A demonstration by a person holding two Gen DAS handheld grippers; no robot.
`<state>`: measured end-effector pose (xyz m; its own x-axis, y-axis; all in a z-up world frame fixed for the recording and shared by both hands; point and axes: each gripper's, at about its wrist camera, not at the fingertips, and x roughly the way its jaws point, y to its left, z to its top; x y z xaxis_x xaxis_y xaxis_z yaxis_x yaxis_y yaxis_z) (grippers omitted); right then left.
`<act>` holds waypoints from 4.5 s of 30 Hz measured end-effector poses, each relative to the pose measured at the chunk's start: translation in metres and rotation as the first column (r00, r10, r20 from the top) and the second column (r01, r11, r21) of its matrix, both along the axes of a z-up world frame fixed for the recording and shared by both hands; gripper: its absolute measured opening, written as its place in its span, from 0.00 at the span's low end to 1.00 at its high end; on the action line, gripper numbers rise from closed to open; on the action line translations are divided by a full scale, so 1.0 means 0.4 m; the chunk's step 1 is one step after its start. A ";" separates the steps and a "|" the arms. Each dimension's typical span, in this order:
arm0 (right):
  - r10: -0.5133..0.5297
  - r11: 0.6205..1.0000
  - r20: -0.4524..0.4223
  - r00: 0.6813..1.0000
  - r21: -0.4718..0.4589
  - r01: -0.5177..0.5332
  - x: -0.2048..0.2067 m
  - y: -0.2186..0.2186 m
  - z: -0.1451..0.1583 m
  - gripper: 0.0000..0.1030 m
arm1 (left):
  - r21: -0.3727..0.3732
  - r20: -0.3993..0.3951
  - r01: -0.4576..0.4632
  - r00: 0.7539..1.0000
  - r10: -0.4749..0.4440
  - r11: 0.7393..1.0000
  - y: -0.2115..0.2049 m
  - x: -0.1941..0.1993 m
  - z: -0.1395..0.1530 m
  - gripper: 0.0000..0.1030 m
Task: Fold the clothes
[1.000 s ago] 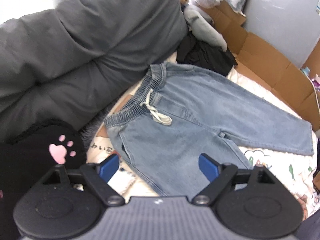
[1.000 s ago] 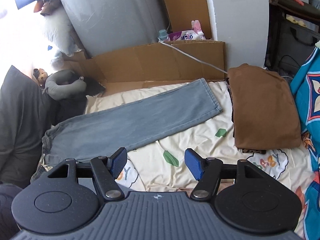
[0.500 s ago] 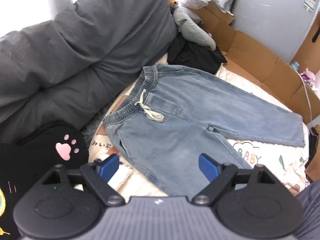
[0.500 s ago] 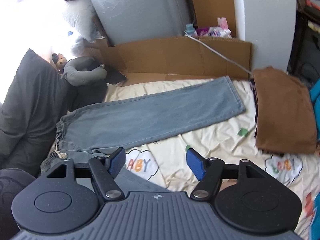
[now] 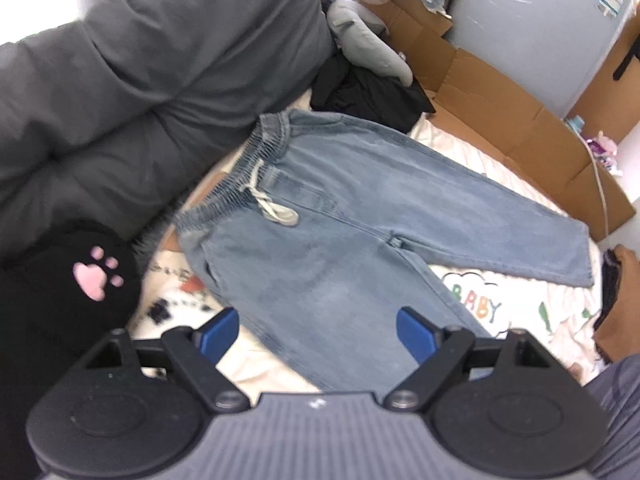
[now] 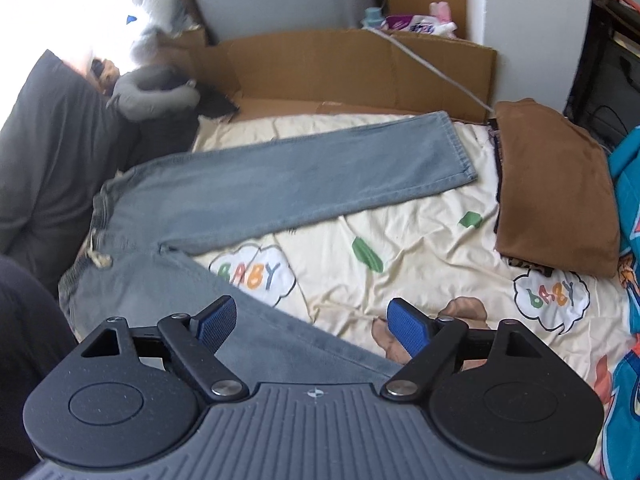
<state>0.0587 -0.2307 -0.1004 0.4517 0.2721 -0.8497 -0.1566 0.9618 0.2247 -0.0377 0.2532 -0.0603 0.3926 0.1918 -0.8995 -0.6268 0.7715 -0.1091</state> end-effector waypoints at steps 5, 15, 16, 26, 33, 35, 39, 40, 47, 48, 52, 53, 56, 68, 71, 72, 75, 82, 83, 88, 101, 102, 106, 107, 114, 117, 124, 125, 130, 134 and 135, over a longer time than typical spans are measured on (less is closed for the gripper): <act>0.033 0.999 -0.045 0.998 -0.026 -0.034 -0.011 0.016 -0.059 0.84 | -0.032 -0.006 -0.036 0.999 0.036 0.999 0.007 0.001 -0.076 0.84; 0.171 0.979 -0.140 0.975 -0.091 -0.185 -0.018 0.115 -0.163 0.84 | -0.073 -0.069 -0.104 0.993 0.099 0.992 0.051 -0.014 -0.210 0.82; 0.188 0.974 -0.148 0.971 -0.101 -0.204 -0.020 0.127 -0.173 0.84 | -0.072 -0.075 -0.101 0.993 0.095 0.992 0.049 -0.014 -0.221 0.82; 0.274 0.936 -0.213 0.938 -0.166 -0.311 -0.036 0.211 -0.276 0.85 | -0.074 -0.137 0.047 0.989 -0.056 0.996 0.025 0.007 -0.363 0.82; 0.303 0.939 -0.251 0.919 -0.083 -0.333 -0.065 0.195 -0.355 0.84 | -0.098 -0.201 0.026 0.979 -0.046 0.995 0.036 -0.004 -0.440 0.82; 0.315 0.937 -0.256 0.914 -0.073 -0.343 -0.074 0.193 -0.378 0.83 | -0.098 -0.213 0.038 0.975 -0.058 0.994 0.036 -0.003 -0.444 0.82; 0.392 0.902 -0.265 0.881 -0.075 -0.424 -0.094 0.237 -0.405 0.82 | -0.098 -0.205 0.038 0.977 -0.057 0.994 0.040 -0.012 -0.439 0.82; 0.432 0.878 -0.276 0.858 -0.087 -0.470 -0.104 0.260 -0.413 0.81 | -0.100 -0.204 0.039 0.977 -0.059 0.994 0.041 -0.015 -0.439 0.82; 0.583 0.772 -0.305 0.753 -0.079 -0.631 -0.153 0.361 -0.475 0.72 | -0.105 -0.218 0.040 0.974 -0.063 0.994 0.044 -0.029 -0.437 0.82; 0.588 0.765 -0.316 0.745 -0.081 -0.639 -0.157 0.369 -0.490 0.69 | -0.106 -0.216 0.042 0.974 -0.064 0.994 0.046 -0.031 -0.436 0.82; 0.606 0.738 -0.340 0.719 -0.099 -0.668 -0.177 0.394 -0.541 0.69 | -0.103 -0.227 0.046 0.971 -0.068 0.994 0.050 -0.039 -0.441 0.83; 0.610 0.732 -0.343 0.714 -0.101 -0.674 -0.181 0.401 -0.552 0.69 | -0.104 -0.233 0.043 0.970 -0.067 0.994 0.052 -0.041 -0.445 0.83; 0.610 0.729 -0.349 0.712 -0.104 -0.676 -0.189 0.415 -0.580 0.69 | -0.101 -0.243 0.031 0.969 -0.055 0.994 0.058 -0.048 -0.450 0.83; 0.677 0.617 -0.364 0.640 -0.193 -0.763 -0.234 0.449 -0.631 0.69 | -0.110 -0.262 0.036 0.963 -0.063 0.993 0.054 -0.044 -0.482 0.83; 0.661 0.644 -0.353 0.662 -0.187 -0.742 -0.228 0.437 -0.615 0.67 | -0.105 -0.258 0.051 0.963 -0.077 0.993 0.048 -0.038 -0.478 0.83; 0.655 0.655 -0.349 0.671 -0.180 -0.734 -0.225 0.431 -0.608 0.66 | -0.104 -0.257 0.055 0.963 -0.080 0.993 0.046 -0.036 -0.477 0.83; 0.654 0.661 -0.349 0.671 -0.168 -0.732 -0.221 0.422 -0.599 0.65 | -0.109 -0.250 0.045 0.966 -0.071 0.993 0.047 -0.033 -0.476 0.83; 0.695 0.572 -0.374 0.614 -0.230 -0.787 -0.262 0.446 -0.631 0.69 | -0.108 -0.255 0.065 0.963 -0.091 0.992 0.037 -0.028 -0.478 0.83; 0.701 0.557 -0.378 0.605 -0.241 -0.795 -0.269 0.451 -0.636 0.71 | -0.106 -0.258 0.070 0.962 -0.095 0.992 0.036 -0.027 -0.478 0.83; 0.679 0.574 -0.380 0.628 -0.257 -0.777 -0.266 0.443 -0.641 0.71 | -0.104 -0.271 0.060 0.959 -0.086 0.993 0.040 -0.032 -0.483 0.83; 0.597 0.711 -0.328 0.732 -0.208 -0.672 -0.221 0.391 -0.572 0.66 | -0.103 -0.259 0.066 0.962 -0.091 0.993 0.031 -0.016 -0.482 0.83; 0.605 0.703 -0.324 0.727 -0.209 -0.679 -0.219 0.398 -0.576 0.63 | -0.102 -0.258 0.067 0.962 -0.091 0.993 0.031 -0.015 -0.483 0.83; 0.638 0.673 -0.317 0.702 -0.215 -0.708 -0.220 0.415 -0.586 0.50 | -0.106 -0.243 0.037 0.968 -0.062 0.994 0.042 -0.019 -0.486 0.83; 0.643 0.665 -0.317 0.697 -0.219 -0.714 -0.222 0.420 -0.590 0.47 | -0.106 -0.244 0.036 0.968 -0.061 0.994 0.044 -0.019 -0.490 0.83; 0.670 0.606 -0.353 0.653 -0.247 -0.756 -0.249 0.451 -0.626 0.48 | -0.171 -0.194 -0.128 0.977 0.094 0.977 0.113 -0.037 -0.530 0.83; 0.637 0.653 -0.361 0.681 -0.216 -0.726 -0.233 0.434 -0.625 0.42 | -0.197 -0.184 -0.178 0.973 0.142 0.964 0.145 -0.033 -0.557 0.82; 0.482 0.832 -0.400 0.779 -0.070 -0.551 -0.148 0.358 -0.606 0.17 | -0.244 -0.148 -0.283 0.956 0.253 0.927 0.231 -0.046 -0.604 0.63; 0.472 0.842 -0.403 0.785 -0.060 -0.537 -0.142 0.352 -0.604 0.12 | -0.251 -0.152 -0.299 0.951 0.267 0.921 0.240 -0.047 -0.615 0.62; 0.455 0.857 -0.403 0.794 -0.044 -0.513 -0.136 0.337 -0.593 0.08 | -0.301 -0.148 -0.350 0.936 0.319 0.887 0.254 -0.045 -0.660 0.59; 0.446 0.865 -0.399 0.801 -0.038 -0.501 -0.137 0.330 -0.587 0.08 | -0.309 -0.158 -0.372 0.928 0.338 0.875 0.237 -0.036 -0.697 0.54; 0.444 0.867 -0.397 0.803 -0.035 -0.496 -0.136 0.328 -0.585 0.08 | -0.297 -0.157 -0.384 0.923 0.352 0.874 0.232 -0.037 -0.705 0.47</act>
<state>0.0045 -0.0994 -0.3345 -0.0518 0.2447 -0.9682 -0.5293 0.8154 0.2344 -0.0525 0.3460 -0.3422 0.2596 0.0050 -0.9657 -0.8780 0.4176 -0.2338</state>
